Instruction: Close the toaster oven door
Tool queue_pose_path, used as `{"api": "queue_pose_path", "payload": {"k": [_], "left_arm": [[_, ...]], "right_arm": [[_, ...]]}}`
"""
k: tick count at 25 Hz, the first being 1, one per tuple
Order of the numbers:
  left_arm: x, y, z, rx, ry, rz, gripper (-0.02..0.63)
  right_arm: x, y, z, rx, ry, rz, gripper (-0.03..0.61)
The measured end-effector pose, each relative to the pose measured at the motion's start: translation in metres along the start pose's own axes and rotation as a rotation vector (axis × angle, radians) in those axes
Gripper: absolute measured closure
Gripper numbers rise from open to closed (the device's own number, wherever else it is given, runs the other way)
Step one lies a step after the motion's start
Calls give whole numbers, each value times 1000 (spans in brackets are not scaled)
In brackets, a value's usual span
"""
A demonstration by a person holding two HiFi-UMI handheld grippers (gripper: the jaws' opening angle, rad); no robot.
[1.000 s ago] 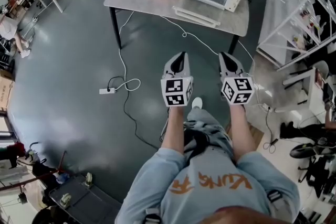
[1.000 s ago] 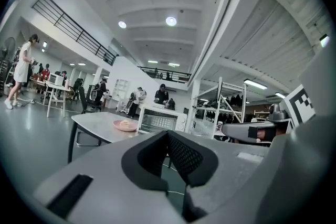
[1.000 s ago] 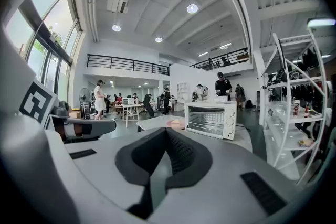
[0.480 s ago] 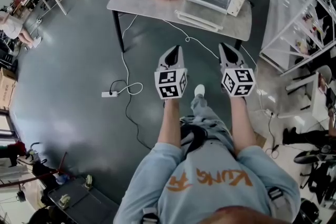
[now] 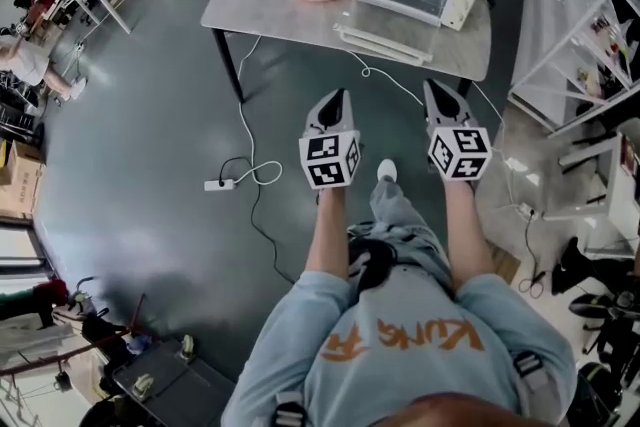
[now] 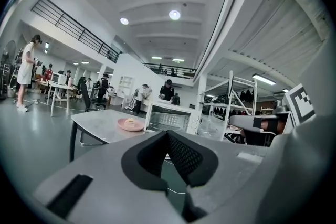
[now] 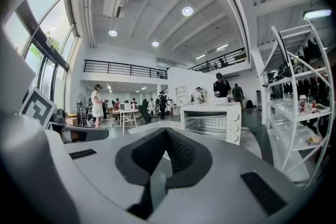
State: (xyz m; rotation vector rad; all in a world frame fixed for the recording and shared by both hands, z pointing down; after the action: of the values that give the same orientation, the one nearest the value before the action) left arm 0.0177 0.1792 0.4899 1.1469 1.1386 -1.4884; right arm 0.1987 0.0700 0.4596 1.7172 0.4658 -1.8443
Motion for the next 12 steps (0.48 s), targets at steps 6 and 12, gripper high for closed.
{"api": "queue_pose_path", "payload": {"k": [6,12], "left_arm": [[-16,-16,57,16,-50,-36,612],[-27,-31,147,36,-98,-83,612]], "right_arm": [[-19,30,56,5,-64,10,581],[-32,82,138,17,-147,4,581]]}}
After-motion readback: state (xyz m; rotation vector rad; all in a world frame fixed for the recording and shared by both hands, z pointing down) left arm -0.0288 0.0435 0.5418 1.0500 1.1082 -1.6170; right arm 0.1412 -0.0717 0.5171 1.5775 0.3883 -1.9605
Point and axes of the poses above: the fingertips, and each gripper's own axes: z forward along the fingers, y to its right, x out of its top, the point moved 5 cm from there along -z, backward along the fingers, and after that the axes turned 5 degrees about z, right-handed, at the moved point
